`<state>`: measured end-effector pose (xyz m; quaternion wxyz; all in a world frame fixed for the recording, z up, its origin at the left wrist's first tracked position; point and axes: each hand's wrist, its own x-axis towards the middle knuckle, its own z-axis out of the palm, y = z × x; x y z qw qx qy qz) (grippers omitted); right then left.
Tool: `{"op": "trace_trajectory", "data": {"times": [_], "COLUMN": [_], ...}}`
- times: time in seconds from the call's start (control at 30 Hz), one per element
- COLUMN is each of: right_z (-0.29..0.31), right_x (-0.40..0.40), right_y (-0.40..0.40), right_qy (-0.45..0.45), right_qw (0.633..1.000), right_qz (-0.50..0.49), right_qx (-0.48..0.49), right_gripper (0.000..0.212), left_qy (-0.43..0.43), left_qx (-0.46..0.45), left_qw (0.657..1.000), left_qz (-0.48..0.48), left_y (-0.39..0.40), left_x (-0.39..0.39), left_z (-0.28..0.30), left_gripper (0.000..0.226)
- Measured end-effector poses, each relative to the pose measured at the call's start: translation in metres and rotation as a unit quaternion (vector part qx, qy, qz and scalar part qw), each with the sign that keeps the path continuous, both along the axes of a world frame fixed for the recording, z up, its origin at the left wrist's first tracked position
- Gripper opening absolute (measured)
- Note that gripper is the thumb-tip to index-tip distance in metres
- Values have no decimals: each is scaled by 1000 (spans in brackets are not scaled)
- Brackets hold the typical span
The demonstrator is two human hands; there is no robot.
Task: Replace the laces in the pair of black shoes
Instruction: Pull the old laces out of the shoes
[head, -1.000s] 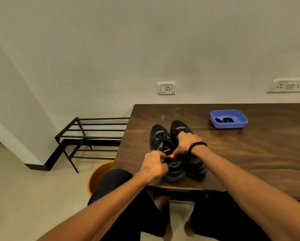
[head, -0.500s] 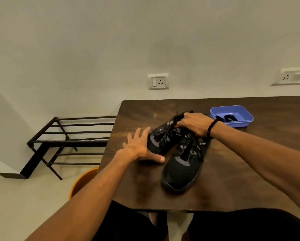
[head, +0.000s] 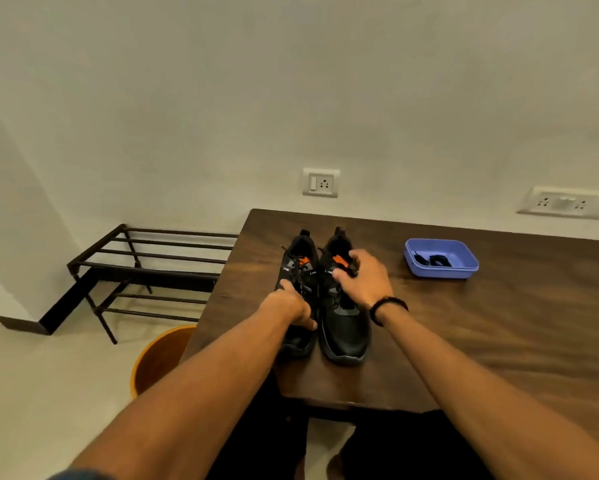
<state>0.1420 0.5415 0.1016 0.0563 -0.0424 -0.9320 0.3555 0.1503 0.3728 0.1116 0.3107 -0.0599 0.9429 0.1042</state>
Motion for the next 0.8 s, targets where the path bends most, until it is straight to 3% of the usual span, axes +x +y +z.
{"op": "trace_trajectory", "data": {"times": [0.1,0.17,0.33,0.47,0.67,0.73,0.8], "right_z": [-14,-21,-21,-23,-17,-17,-14], "right_x": [45,55,60,68,67,61,50], "right_y": [8,6,-4,1,-1,1,5], "right_qy": [-140,-178,-187,-199,-199,-185,-153], "right_qw": [989,982,980,969,964,968,984], "right_qz": [35,41,14,25,36,32,8], "right_qx": [33,53,73,147,171,165,89], "right_gripper": [88,101,89,95,97,96,80], "left_qy": [5,-6,-9,12,23,46,129], "left_qx": [-17,-37,-53,-36,-76,-82,-49], "left_qw": [1000,998,996,998,995,995,989], "left_qz": [-25,-54,-69,-51,-57,-41,-55], "left_y": [5,6,6,2,-1,4,11], "left_x": [15,22,17,7,5,3,-3], "left_z": [4,9,7,3,3,5,14], "left_gripper": [131,131,128,127,120,108,81]}}
